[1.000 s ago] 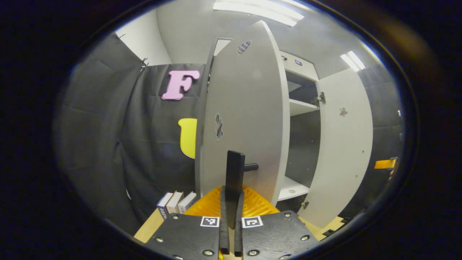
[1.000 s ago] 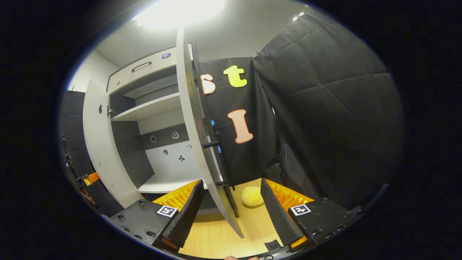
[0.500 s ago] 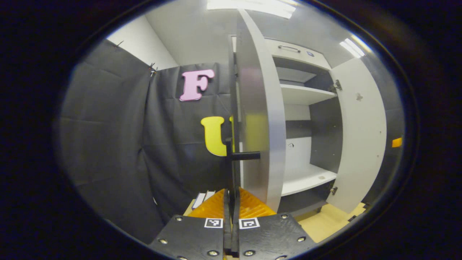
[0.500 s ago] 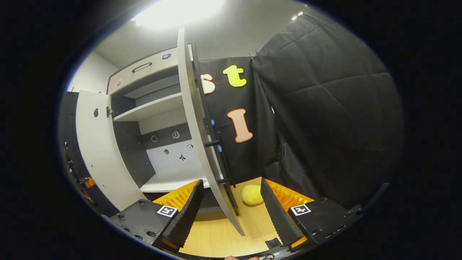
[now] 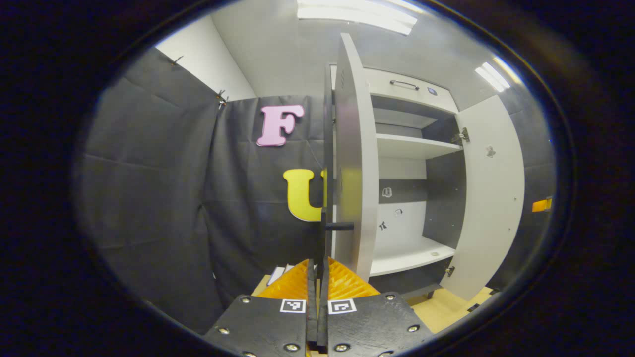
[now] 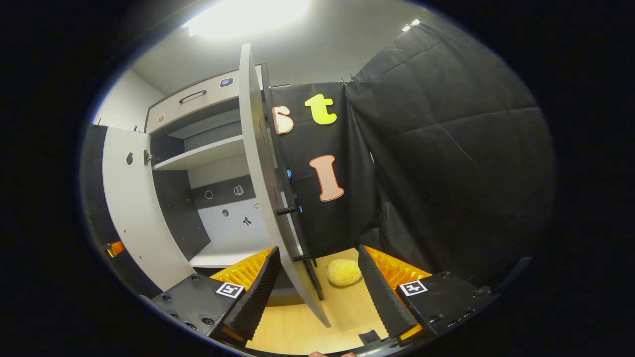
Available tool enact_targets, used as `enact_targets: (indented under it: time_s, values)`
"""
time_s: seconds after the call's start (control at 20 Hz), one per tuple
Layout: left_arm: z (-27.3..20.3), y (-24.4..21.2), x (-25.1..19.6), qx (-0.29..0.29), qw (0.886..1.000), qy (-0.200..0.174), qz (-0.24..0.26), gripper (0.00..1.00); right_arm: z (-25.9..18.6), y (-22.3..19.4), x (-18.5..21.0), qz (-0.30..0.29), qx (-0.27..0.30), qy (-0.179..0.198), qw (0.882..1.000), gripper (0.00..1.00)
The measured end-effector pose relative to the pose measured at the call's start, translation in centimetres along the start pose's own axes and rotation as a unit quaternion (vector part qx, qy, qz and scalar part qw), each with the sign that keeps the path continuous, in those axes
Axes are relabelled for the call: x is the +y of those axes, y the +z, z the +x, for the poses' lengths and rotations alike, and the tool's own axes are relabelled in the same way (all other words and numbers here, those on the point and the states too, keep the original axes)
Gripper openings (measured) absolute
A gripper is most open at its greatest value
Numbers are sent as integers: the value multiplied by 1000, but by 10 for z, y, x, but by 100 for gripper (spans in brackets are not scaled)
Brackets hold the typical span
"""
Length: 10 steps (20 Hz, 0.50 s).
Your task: Open the right door of the double-door shoe cabinet with the right hand, and open the left door with the left hand.
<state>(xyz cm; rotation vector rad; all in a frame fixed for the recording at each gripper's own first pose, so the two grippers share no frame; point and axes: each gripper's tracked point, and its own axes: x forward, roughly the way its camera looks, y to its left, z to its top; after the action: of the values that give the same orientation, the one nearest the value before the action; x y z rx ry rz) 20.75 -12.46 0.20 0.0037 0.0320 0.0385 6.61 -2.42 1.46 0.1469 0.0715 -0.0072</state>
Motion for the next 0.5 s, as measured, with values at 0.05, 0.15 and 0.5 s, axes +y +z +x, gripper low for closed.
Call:
enact_targets:
  time_s: [0.05,0.15,0.5]
  values:
    - [-4,3,1,-6,1000,8,0,1,7,-3,-4,-21,-1,-3,1000,98]
    - [-9,8,1,-17,1000,24,0,1,16,-7,-1,-40,3,12,999,98]
    - [-35,-15,15,30,993,113,33,12,3,-13,4,-52,0,98,994,98]
